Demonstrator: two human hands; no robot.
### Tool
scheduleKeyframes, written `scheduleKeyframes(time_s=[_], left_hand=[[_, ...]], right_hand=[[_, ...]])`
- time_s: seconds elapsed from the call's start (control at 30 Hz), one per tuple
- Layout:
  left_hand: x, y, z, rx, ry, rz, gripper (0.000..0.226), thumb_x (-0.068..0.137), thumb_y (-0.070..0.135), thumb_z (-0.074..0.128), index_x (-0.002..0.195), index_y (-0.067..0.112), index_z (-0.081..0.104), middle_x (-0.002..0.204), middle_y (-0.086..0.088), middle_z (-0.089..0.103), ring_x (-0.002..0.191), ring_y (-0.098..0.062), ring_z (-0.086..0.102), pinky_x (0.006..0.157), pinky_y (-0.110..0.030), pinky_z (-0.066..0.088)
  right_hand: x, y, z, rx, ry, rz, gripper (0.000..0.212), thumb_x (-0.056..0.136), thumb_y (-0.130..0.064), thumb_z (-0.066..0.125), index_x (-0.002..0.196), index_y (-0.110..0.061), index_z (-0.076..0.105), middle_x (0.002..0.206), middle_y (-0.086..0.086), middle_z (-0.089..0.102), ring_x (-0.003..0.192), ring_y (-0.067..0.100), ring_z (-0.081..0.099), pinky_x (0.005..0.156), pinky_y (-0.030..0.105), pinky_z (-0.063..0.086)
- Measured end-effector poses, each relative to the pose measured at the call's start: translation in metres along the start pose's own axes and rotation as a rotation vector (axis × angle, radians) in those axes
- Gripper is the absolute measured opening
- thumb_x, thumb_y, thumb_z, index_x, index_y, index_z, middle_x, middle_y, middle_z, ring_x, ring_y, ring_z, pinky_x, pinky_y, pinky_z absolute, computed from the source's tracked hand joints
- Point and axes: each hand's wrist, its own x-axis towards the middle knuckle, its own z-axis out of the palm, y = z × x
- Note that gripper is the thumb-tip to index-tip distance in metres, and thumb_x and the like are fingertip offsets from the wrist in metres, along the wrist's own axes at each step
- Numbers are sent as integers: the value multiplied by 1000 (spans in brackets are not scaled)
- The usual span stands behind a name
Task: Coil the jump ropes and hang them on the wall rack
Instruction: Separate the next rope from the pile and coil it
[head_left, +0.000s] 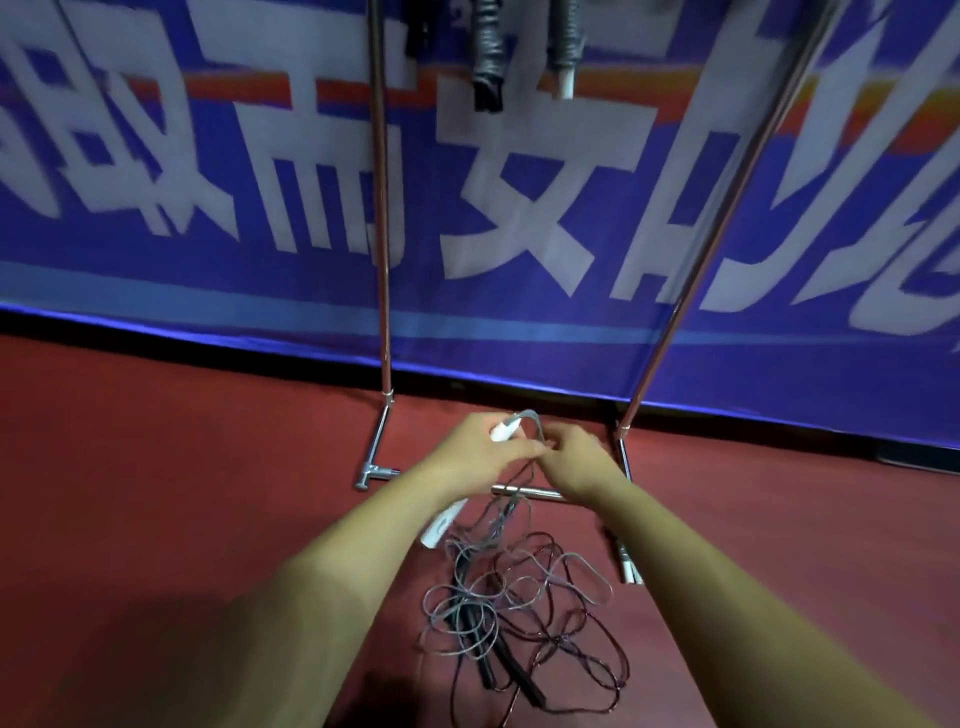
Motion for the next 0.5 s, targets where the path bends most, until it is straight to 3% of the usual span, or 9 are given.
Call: scheduleKeyframes(time_s=[0.07, 0.1, 0.17, 0.23, 0.33, 0.43, 0.5], left_hand=[[-17, 1, 4, -114, 7, -22, 28, 91, 13, 70, 72, 17, 51, 44, 7, 34, 35, -7, 25, 41, -17, 22], [-22, -2, 6, -153, 20, -30, 28, 91, 13, 70, 72, 18, 51, 46, 5, 33, 35, -8, 25, 41, -17, 22], [-28, -9, 7, -173, 82, -41, 21, 90, 12, 71, 79, 17, 55, 47, 4, 33, 36, -10, 25, 41, -18, 23], [-28, -19, 6, -158, 146, -73, 13, 89, 8, 70, 93, 16, 60, 46, 5, 33, 37, -12, 26, 43, -20, 24], [-24, -26, 7, -136, 130, -185, 20, 88, 9, 70, 104, 16, 61, 49, 5, 34, 39, -12, 27, 44, -22, 25], [-23, -16, 9, -228, 20, -231, 18, 89, 12, 71, 86, 17, 54, 51, 4, 31, 42, -11, 25, 46, -23, 23], [-23, -4, 4, -327, -39, -237, 30, 92, 21, 69, 73, 22, 46, 52, 5, 26, 42, -10, 22, 46, -24, 21]], right_hand=[[-14, 9, 8, -59, -63, 52, 25, 99, -34, 53, 88, -18, 69, 90, 5, 71, 89, 29, 64, 76, 33, 47], [-19, 12, 11, -24, -57, 79, 25, 100, -31, 52, 88, -17, 70, 88, 5, 72, 85, 28, 65, 77, 35, 49], [-31, 12, 8, 188, 49, 64, 26, 101, -25, 53, 82, -19, 69, 67, -6, 66, 62, 16, 58, 67, 34, 48], [-44, 6, -5, 417, 189, -46, 23, 101, -22, 55, 83, -19, 69, 60, -9, 58, 54, 9, 47, 58, 28, 41], [-56, -7, -17, 679, 173, -161, 7, 97, -10, 63, 100, -9, 70, 81, 1, 66, 70, 12, 56, 62, 26, 46], [-49, 2, -10, 800, 107, -44, 42, 93, 11, 56, 123, -17, 64, 116, 2, 71, 95, 16, 66, 72, 32, 54], [-43, 11, -7, 847, 43, 70, 65, 95, 12, 50, 147, -27, 45, 133, -2, 63, 99, 27, 66, 74, 39, 53]])
